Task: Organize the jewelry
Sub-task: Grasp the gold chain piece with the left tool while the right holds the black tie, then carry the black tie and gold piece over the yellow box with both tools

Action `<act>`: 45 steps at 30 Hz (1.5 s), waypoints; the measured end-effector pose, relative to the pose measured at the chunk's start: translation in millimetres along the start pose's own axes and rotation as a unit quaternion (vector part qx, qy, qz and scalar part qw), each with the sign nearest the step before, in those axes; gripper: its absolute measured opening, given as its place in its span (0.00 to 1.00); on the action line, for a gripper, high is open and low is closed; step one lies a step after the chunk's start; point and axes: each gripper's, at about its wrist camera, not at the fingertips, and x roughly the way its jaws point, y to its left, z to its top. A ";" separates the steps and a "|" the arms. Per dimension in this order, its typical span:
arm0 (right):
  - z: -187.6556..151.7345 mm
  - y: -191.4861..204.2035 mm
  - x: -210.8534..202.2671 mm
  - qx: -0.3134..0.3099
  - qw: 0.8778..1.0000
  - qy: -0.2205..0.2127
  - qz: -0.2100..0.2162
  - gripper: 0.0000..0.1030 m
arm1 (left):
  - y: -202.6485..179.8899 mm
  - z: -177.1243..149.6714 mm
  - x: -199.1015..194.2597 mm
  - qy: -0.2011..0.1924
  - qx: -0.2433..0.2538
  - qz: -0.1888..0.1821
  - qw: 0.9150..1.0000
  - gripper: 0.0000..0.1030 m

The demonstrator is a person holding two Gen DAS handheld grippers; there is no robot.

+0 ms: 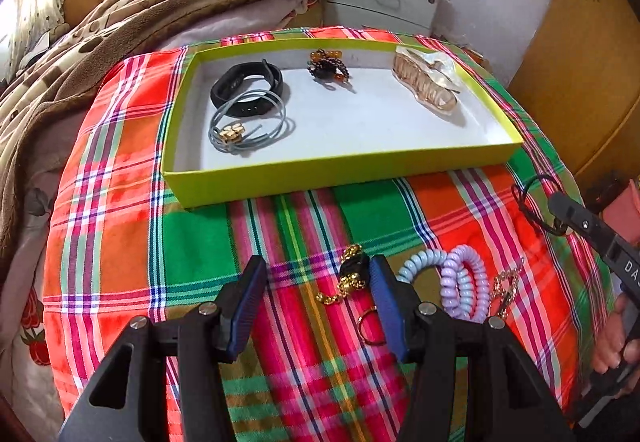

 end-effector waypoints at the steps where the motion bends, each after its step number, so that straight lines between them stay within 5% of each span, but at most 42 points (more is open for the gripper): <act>1: -0.3 -0.3 -0.4 0.000 1.000 0.000 0.000 0.14 | 0.3 0.0 -0.2 -0.002 -0.002 0.000 1.000 0.52; 16: 1.9 2.9 1.9 -0.001 1.000 -0.001 0.002 0.14 | 2.4 -4.0 -2.7 -0.014 0.003 0.010 1.000 0.16; 35: 10.7 6.9 -8.7 -0.007 1.000 -0.017 0.005 0.14 | 11.4 6.1 -24.6 -0.037 -0.017 -0.009 0.999 0.15; 45: 33.2 18.3 -5.4 -0.016 0.999 -0.027 0.014 0.14 | 7.1 38.4 -37.4 -0.059 -0.013 -0.035 0.998 0.15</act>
